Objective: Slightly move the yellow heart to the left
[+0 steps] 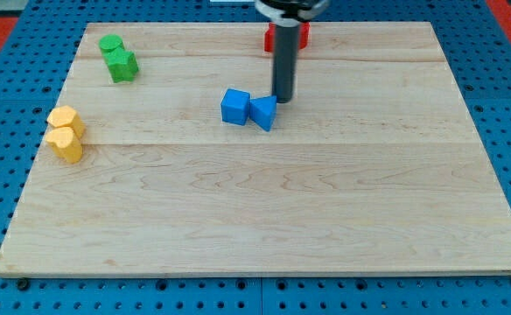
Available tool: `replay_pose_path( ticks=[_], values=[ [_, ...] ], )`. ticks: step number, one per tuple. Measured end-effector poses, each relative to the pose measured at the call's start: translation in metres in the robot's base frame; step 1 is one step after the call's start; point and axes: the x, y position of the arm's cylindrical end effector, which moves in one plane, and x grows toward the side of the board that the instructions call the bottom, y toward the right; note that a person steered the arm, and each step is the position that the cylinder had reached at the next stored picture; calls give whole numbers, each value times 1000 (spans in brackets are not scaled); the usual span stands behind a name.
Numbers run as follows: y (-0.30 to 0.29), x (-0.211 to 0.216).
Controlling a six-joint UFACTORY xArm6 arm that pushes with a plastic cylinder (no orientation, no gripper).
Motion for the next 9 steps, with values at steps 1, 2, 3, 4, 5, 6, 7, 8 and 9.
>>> replay_pose_path(
  ticks=[1,2,3,4,5,6,7,8,9],
  values=[
    [-29,3],
    [-68,10],
    [-40,34],
    [-52,47],
    [-111,23],
    [-96,12],
    [-141,21],
    [-150,20],
    [-187,22]
  ],
)
